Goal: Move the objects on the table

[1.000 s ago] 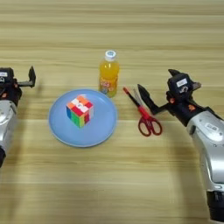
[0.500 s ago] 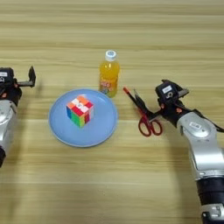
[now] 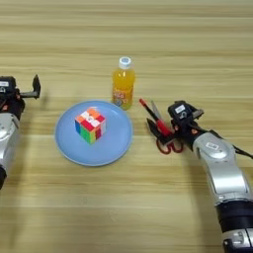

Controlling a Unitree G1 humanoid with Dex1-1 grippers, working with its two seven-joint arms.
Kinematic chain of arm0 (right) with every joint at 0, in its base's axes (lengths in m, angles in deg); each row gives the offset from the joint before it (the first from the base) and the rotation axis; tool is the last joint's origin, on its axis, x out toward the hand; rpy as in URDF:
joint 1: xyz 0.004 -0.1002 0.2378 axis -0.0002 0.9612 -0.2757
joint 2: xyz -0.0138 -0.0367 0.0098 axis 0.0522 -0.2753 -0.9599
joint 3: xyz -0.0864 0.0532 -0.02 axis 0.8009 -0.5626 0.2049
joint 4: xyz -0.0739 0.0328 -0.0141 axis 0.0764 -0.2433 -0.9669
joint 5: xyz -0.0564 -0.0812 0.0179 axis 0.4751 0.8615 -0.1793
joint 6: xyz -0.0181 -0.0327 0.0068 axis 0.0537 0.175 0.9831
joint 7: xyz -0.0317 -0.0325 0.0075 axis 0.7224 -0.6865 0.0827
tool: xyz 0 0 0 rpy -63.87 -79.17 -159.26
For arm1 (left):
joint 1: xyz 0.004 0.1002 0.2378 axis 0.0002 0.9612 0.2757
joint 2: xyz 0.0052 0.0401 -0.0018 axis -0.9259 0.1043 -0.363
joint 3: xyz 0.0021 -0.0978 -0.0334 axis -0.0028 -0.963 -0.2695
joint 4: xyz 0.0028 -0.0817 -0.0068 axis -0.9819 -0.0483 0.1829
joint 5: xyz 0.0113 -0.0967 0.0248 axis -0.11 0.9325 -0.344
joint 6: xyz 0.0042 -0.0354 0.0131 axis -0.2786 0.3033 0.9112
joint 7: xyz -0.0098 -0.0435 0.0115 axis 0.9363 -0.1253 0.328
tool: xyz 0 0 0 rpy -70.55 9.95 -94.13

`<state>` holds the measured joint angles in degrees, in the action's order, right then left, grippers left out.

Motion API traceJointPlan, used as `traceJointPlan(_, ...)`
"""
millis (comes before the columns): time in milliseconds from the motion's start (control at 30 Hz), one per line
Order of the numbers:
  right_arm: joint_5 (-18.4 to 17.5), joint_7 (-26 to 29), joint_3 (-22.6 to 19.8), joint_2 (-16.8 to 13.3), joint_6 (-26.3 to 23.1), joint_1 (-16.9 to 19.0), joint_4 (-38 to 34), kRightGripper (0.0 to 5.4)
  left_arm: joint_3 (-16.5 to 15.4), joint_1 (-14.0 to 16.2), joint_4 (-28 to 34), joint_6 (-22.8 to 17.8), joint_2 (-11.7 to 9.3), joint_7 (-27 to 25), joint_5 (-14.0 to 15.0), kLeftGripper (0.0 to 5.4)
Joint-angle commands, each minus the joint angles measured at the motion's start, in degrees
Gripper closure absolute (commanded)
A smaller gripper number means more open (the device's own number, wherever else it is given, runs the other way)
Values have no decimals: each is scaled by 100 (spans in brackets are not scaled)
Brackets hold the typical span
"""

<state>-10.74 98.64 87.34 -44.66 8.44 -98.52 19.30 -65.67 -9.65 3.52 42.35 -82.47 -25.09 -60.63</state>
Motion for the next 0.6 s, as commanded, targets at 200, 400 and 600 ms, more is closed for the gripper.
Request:
traceJointPlan(200, 44, 34, 143, 60, -21, -111, 268, 2, 15, -15, 62, -29, -26, 29, -69, 0)
traceJointPlan(400, 12, 39, 111, 89, 29, -252, 639, 2, 16, -15, 63, -29, -27, 30, -69, 0)
traceJointPlan(600, -36, 109, 107, 124, 42, -312, 833, 2, 16, -17, 59, -30, -30, 29, -69, 0)
